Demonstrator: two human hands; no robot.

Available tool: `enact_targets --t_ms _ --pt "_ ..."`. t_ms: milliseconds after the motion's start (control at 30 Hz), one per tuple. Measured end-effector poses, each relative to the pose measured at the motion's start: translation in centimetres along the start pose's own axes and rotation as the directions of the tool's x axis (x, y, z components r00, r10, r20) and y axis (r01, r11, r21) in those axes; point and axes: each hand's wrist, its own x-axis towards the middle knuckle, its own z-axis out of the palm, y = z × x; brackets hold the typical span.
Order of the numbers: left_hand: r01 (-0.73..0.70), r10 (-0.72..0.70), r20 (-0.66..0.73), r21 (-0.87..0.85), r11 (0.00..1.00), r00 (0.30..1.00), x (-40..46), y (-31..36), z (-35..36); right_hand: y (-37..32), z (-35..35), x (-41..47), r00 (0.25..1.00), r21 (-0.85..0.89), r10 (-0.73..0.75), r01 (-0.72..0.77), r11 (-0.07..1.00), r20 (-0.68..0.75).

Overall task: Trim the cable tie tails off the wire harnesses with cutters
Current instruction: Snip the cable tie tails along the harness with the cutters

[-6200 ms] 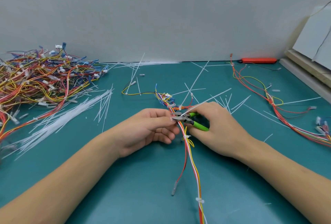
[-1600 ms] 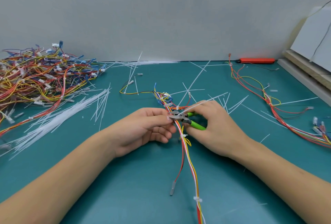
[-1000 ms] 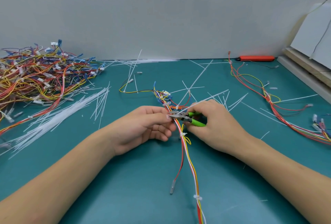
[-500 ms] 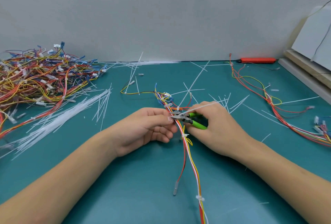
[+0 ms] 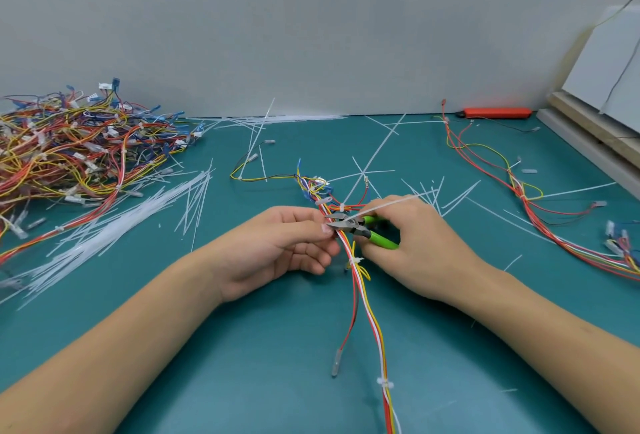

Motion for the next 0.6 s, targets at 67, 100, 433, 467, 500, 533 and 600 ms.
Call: enact_targets --t_ms 67,100,433,467,500,533,600 --pt "0.000 0.000 -0.001 0.002 1.000 1.000 -0.01 -0.03 0.01 0.04 -0.03 -0.01 1.000 0.007 0.002 -0.002 1.000 0.006" --pt "0.001 -0.001 0.000 0.003 1.000 1.000 -0.04 -0.03 0.02 0.03 -0.05 0.02 1.000 0.009 0.001 -0.001 1.000 0.006" --pt "-0.009 0.009 0.019 0.008 1.000 1.000 -0.24 0.14 0.01 0.37 0.48 -0.44 0.996 0.005 0.080 -0.080 0.997 -0.040" --pt "-0.010 0.010 0.017 0.007 1.000 1.000 -0.30 0.14 0.01 0.35 0.52 -0.51 0.996 0.002 0.076 -0.076 0.997 -0.041" --pt "-0.011 0.011 0.013 0.008 1.000 1.000 -0.31 0.13 0.00 0.30 0.49 -0.51 0.996 0.007 0.074 -0.074 0.997 -0.046" --pt "-0.011 0.011 0.008 0.008 1.000 1.000 -0.28 0.11 0.02 0.28 0.44 -0.46 0.996 0.022 0.068 -0.067 0.997 -0.049" --pt "-0.008 0.008 -0.002 0.010 1.000 1.000 -0.22 0.09 0.08 0.32 0.31 -0.21 0.999 0.043 0.027 -0.026 0.999 -0.026"
